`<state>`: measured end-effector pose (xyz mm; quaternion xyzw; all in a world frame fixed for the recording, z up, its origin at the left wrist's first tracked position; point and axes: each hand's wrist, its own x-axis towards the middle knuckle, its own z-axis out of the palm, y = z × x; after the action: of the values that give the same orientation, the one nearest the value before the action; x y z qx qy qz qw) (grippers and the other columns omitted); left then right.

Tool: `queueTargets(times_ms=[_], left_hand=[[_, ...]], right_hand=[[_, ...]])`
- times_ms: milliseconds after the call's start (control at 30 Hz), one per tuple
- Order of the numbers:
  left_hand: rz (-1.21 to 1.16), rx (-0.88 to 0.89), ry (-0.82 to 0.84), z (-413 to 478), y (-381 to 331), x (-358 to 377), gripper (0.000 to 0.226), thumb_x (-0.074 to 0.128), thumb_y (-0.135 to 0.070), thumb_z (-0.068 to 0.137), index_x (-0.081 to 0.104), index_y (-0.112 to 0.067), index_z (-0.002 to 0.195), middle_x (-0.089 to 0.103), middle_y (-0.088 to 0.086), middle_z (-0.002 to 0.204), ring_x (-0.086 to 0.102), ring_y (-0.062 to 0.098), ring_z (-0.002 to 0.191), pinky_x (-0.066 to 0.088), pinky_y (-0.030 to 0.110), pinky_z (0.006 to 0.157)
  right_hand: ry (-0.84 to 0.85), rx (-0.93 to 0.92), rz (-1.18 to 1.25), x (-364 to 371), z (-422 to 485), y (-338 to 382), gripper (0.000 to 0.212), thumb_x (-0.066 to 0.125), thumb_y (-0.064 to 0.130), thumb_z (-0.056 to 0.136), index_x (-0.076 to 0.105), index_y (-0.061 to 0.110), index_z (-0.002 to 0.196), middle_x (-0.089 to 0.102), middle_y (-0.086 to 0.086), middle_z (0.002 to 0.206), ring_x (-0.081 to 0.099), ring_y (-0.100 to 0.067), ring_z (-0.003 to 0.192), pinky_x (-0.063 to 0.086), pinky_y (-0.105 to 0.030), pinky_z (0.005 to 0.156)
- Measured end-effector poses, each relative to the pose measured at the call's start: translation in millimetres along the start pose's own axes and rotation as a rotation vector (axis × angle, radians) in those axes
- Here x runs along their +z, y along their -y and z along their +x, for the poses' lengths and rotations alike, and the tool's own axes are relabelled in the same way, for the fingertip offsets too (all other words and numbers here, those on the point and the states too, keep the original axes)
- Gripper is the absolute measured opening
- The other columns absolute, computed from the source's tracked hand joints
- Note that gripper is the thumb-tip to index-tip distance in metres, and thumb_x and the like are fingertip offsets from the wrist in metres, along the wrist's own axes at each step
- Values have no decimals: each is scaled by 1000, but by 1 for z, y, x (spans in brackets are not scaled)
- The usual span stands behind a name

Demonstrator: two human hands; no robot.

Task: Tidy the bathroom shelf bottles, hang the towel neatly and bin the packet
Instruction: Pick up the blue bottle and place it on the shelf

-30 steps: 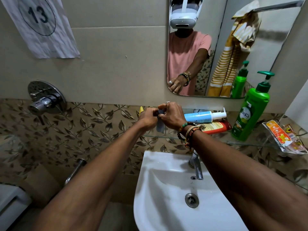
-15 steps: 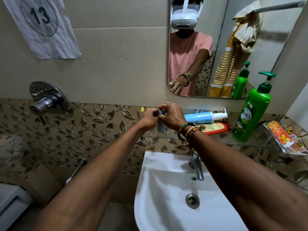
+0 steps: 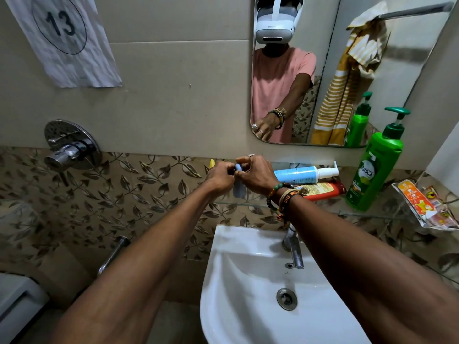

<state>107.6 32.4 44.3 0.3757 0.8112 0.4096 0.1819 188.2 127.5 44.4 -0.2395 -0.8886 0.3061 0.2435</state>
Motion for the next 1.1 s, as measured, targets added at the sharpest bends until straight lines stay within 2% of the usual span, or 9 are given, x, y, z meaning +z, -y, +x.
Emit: queueTargets(times_ms=[233,367,500,567,700,833,1000,1100], left_hand=[[15,-4,-1,0,0,-1,38,45,6,89,67,-12,113,68,14,110,63,33,105,53,53,91],[25,1,-59,0,-2,-2,28,49,2,89,69,-9,104,69,15,107,63,35,105,54,51,89],[68,28,-165,0,-3,-3,29,53,-1,92,63,-9,117,65,12,119,60,29,110,53,46,95],[73,51,-196,0,-4,-5,31,52,2,91,64,-14,114,65,10,115,61,29,109,52,43,93],[68,66,-169,-4,-8,-5,34,49,2,90,65,-13,116,67,9,116,61,26,107,53,45,93],[73,89,-193,-8,-12,-1,33,50,0,82,71,-14,102,71,8,108,63,26,103,53,39,90],[102,80,-205,-11,-16,-2,34,52,-5,87,67,-15,115,67,10,121,61,28,112,51,36,94],[124,86,-214,-10,-14,-4,31,52,-7,89,67,-14,114,67,10,123,62,28,112,50,36,93]], right_hand=[[12,43,-12,0,1,0,45,67,17,86,59,8,129,67,-11,121,62,-24,109,48,-27,87],[-15,68,-5,-2,-1,-2,52,68,26,86,56,7,132,64,-11,126,60,-26,116,49,-37,98],[-115,92,8,-10,-4,-3,47,63,28,86,57,11,130,68,-10,118,63,-26,109,51,-41,96],[-157,109,12,-15,-7,-4,44,62,26,86,59,11,128,70,-11,113,65,-26,105,52,-42,95],[-177,139,6,-24,-13,-6,42,60,27,89,59,11,127,70,-11,113,64,-27,105,51,-43,95],[-224,156,-24,-30,-20,-7,39,59,25,90,60,11,126,71,-11,112,64,-26,103,50,-36,94],[-308,224,-33,-41,-33,-13,34,54,18,91,61,8,123,68,-14,115,62,-28,104,50,-34,91],[-339,280,-47,-50,-40,-16,34,52,17,90,61,8,122,68,-14,116,61,-30,106,49,-35,93]])
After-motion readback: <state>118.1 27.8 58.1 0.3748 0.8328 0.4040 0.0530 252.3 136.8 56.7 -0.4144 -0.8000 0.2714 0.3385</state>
